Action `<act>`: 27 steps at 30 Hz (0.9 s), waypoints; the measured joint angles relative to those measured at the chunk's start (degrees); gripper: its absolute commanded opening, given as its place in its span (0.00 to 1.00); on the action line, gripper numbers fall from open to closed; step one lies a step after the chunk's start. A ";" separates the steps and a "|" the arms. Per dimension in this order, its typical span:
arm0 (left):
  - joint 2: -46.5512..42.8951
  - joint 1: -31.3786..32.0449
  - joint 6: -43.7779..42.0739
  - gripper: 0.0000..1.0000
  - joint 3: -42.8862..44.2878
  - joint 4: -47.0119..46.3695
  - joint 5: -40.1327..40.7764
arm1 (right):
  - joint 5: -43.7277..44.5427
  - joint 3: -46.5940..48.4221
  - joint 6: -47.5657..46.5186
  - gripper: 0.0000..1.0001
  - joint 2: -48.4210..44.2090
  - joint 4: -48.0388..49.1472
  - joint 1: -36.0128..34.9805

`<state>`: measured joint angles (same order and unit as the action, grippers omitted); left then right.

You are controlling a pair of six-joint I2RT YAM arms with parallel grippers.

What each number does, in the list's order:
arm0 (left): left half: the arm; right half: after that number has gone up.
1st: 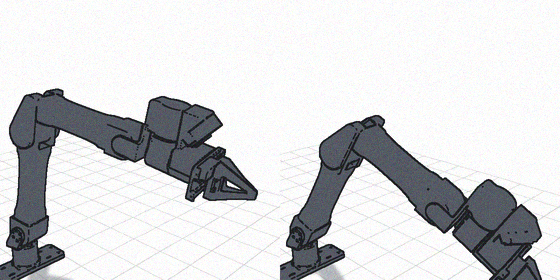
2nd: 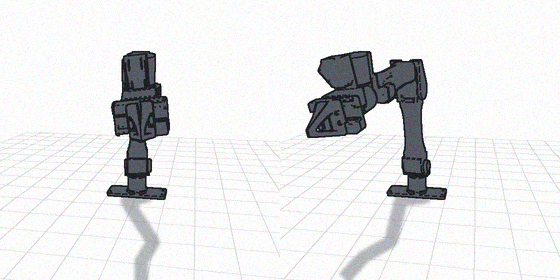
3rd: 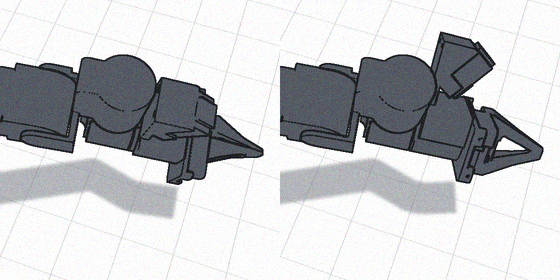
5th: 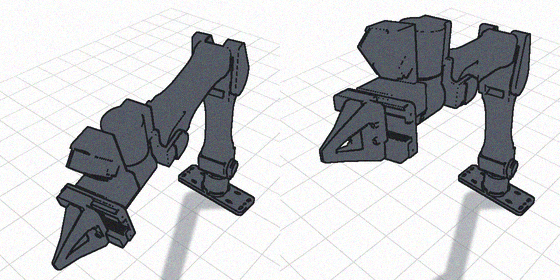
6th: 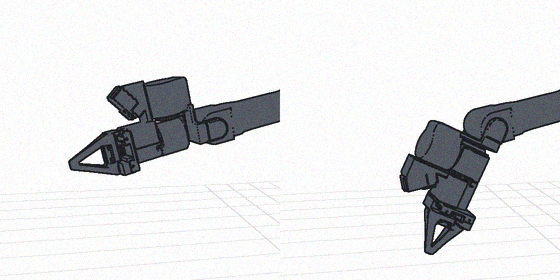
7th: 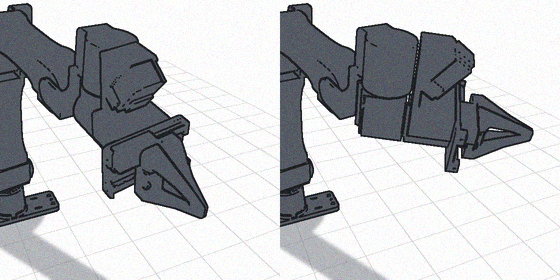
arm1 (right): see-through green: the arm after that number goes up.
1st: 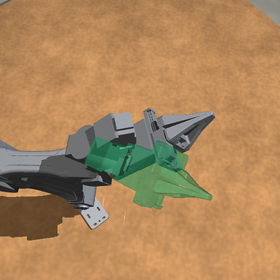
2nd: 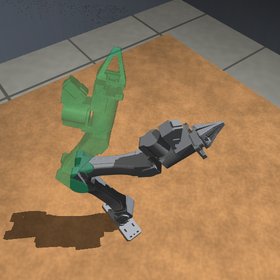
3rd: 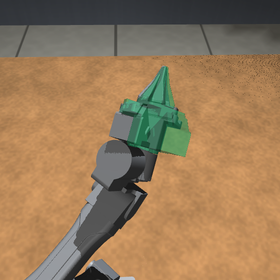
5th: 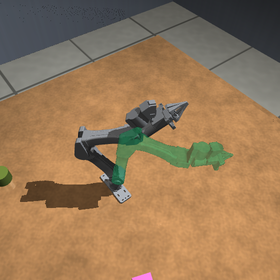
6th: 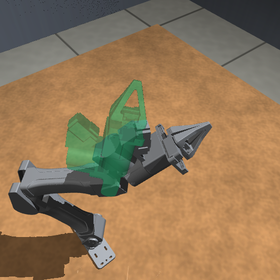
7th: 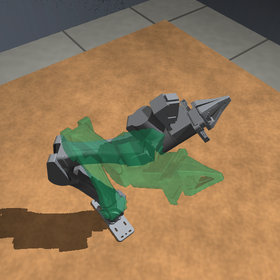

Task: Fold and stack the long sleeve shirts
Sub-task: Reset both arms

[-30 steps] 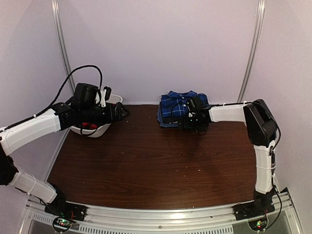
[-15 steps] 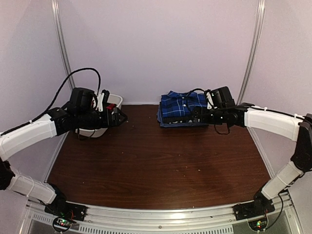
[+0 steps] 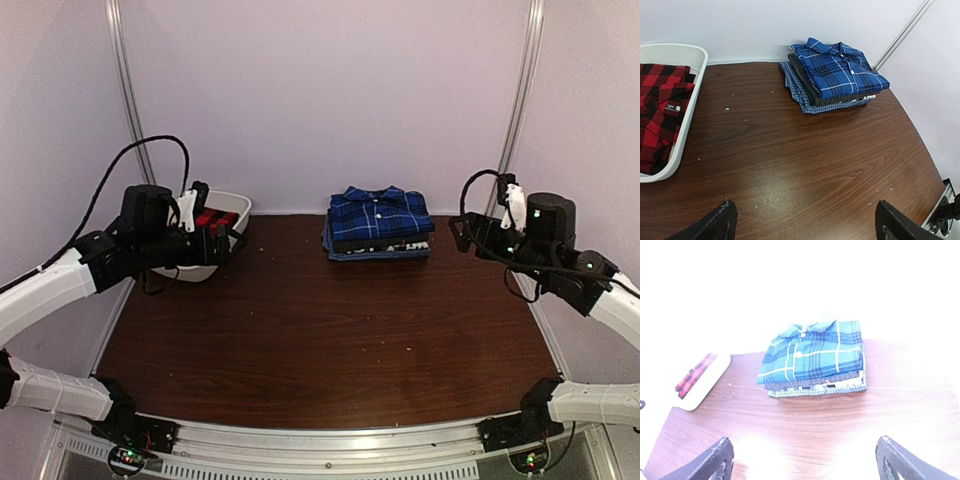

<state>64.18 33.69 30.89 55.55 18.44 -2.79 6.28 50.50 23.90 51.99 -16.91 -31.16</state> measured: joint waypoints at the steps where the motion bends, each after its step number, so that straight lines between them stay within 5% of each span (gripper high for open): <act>1: -0.37 -0.02 -0.22 0.98 -0.33 0.04 0.28 | 0.33 -0.74 -0.09 1.00 -1.88 -0.20 0.00; 12: -5.77 0.00 -2.16 0.98 -3.67 -0.39 3.04 | 3.23 -3.15 -0.85 1.00 -15.85 -3.26 0.00; 27: -8.74 -0.02 -3.21 0.98 -5.53 -0.46 5.90 | 4.52 -6.01 -1.51 1.00 -17.62 -4.79 0.00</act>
<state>55.44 33.67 27.68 50.02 17.98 3.11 10.81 44.49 22.39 34.37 -21.69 -31.16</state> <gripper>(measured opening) 0.976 0.997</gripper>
